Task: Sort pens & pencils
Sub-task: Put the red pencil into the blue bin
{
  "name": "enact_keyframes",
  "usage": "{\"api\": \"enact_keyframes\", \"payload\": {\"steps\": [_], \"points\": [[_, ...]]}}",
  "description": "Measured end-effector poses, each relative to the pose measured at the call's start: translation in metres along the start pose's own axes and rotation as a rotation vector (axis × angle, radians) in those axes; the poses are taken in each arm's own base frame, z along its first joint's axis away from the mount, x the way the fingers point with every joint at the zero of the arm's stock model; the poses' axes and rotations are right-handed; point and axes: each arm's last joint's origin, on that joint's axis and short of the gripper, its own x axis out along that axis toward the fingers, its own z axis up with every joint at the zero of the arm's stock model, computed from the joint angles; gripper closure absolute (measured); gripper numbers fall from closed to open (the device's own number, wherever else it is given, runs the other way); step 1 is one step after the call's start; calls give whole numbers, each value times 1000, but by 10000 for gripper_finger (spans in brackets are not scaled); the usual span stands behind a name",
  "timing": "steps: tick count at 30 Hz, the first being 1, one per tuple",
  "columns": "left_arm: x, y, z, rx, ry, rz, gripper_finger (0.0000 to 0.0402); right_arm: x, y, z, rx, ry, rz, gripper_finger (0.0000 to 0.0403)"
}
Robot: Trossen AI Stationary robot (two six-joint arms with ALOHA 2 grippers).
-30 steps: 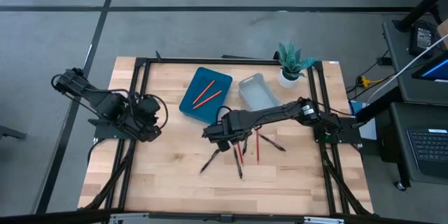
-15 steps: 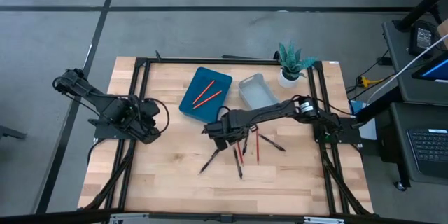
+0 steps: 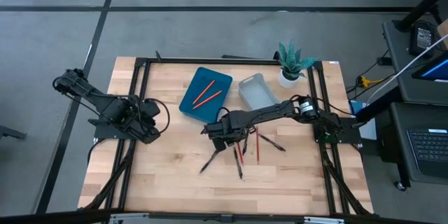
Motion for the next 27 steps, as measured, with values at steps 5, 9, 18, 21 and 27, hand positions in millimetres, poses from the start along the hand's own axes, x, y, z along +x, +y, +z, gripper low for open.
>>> {"api": "enact_keyframes", "payload": {"steps": [5,9,18,21,27], "points": [[0,0,0,0,0,0,321,0,-2,0,-2,4,-17,292],[0,0,0,0,1,0,321,8,-5,-1,5,15,-38,292],[0,0,0,1,1,0,321,23,-7,-2,24,31,-10,292],[0,0,0,1,1,-1,321,25,-8,-3,24,30,-4,292],[0,0,0,2,1,0,321,25,-8,-3,24,28,1,292]]}}
